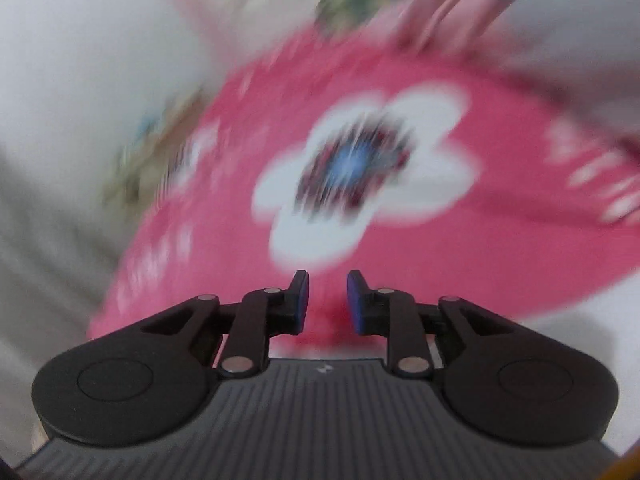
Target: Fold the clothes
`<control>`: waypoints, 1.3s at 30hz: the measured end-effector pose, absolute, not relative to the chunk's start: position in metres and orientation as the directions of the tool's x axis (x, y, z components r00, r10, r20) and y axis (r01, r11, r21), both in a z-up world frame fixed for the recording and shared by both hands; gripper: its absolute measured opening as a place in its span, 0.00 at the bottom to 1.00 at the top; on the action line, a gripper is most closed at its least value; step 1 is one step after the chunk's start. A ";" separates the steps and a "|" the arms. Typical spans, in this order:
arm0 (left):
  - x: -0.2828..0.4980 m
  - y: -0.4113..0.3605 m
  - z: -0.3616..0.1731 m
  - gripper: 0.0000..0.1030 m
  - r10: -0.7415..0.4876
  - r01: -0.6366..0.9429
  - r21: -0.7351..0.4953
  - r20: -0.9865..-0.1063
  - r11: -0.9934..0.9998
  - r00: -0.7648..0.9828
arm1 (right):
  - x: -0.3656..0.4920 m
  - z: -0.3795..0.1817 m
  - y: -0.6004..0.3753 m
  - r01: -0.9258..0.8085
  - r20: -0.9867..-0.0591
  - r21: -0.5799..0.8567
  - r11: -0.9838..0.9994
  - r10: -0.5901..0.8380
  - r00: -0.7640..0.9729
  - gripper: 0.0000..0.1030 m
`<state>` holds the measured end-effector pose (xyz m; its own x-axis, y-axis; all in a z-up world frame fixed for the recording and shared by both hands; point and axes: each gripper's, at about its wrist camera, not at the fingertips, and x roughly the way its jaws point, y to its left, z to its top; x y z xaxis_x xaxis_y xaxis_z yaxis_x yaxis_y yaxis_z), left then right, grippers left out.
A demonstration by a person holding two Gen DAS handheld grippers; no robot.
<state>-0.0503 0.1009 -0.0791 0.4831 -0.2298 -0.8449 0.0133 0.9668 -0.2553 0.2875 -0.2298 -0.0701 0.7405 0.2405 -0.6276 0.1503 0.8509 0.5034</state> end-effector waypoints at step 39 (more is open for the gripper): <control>-0.066 0.107 -0.085 0.41 -0.260 0.017 -0.304 -0.782 0.952 0.566 | 0.150 -0.042 0.298 -0.942 -0.743 -0.079 0.326 0.611 0.274 0.47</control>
